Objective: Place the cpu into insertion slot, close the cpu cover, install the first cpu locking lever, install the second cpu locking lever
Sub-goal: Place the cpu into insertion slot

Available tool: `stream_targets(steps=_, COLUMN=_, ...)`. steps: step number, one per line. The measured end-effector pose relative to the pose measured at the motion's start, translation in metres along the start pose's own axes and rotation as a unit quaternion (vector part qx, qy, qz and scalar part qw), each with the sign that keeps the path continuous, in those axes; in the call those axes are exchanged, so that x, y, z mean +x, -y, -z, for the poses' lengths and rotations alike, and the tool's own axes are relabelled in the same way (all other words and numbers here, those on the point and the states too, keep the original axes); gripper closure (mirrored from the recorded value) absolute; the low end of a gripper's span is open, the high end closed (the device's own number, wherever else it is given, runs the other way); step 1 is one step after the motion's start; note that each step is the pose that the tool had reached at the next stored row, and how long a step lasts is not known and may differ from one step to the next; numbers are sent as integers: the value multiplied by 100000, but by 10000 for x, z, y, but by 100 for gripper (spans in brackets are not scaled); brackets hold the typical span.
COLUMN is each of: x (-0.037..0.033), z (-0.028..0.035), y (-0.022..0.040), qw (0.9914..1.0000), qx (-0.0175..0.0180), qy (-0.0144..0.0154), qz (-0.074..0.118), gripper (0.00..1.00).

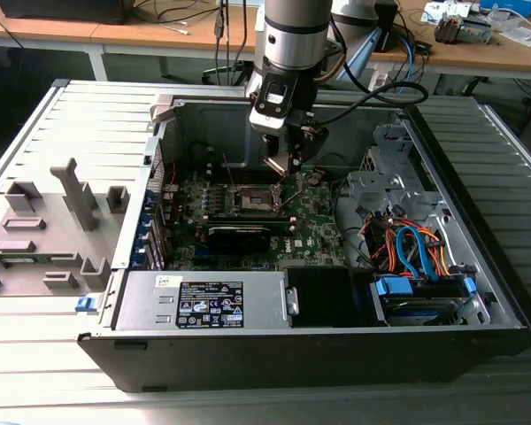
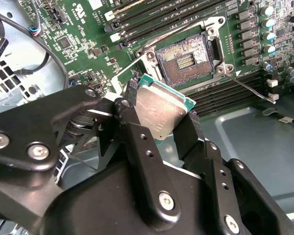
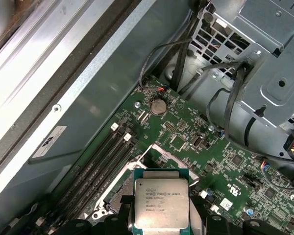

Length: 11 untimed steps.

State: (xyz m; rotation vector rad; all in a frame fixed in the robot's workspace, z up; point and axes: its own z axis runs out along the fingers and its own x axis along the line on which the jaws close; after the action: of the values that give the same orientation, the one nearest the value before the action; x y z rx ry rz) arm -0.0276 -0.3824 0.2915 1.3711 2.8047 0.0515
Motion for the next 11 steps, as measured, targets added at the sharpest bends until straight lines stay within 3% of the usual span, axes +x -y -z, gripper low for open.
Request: stream_targets(steps=11, x=-1, z=-3, y=-1, qw=99998, qx=7, qy=29, qz=-698, gripper=46)
